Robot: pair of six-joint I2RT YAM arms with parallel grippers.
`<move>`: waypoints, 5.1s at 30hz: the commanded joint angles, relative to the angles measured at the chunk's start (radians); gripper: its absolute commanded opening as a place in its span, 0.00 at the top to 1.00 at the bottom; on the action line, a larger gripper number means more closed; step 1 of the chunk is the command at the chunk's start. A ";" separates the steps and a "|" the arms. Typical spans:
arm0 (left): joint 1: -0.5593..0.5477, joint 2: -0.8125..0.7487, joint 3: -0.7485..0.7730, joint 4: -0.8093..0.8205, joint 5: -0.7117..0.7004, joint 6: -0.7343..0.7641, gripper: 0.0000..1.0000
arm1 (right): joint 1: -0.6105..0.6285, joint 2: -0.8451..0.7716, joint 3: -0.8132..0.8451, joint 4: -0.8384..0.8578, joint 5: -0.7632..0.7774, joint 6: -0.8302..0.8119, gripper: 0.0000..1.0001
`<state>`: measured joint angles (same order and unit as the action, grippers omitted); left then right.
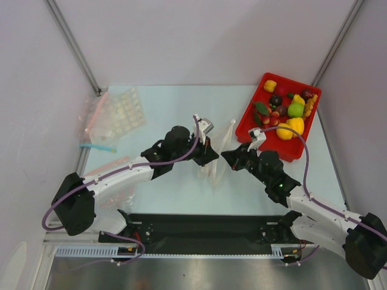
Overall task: Place the food in the zip-top bag and seal the zipper
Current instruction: Open the zipper of the food storage bag at the center of the board, then adjust the bin at the center of the board.
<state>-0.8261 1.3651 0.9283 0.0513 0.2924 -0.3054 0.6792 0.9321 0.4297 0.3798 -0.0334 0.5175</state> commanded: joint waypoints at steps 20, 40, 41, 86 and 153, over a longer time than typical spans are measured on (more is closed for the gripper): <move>-0.358 -0.109 0.109 -0.131 -0.821 0.222 0.37 | 0.167 -0.075 0.158 -0.188 0.325 -0.037 1.00; -0.453 0.060 0.207 -0.168 -0.957 0.269 0.51 | 0.181 -0.065 0.161 -0.191 0.377 -0.020 1.00; -0.456 0.066 0.208 -0.166 -0.957 0.269 0.51 | 0.180 -0.065 0.161 -0.193 0.375 -0.020 1.00; -0.341 0.009 0.204 -0.307 -1.201 0.223 1.00 | 0.020 0.184 0.218 -0.237 0.191 0.058 0.43; -0.174 0.137 0.205 -0.306 -0.963 0.141 1.00 | -0.194 0.114 0.260 -0.189 0.534 -0.200 0.25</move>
<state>-0.9993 1.5394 1.1072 -0.2676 -0.6498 -0.1749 0.5488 0.9821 0.5827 0.1612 0.4133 0.4088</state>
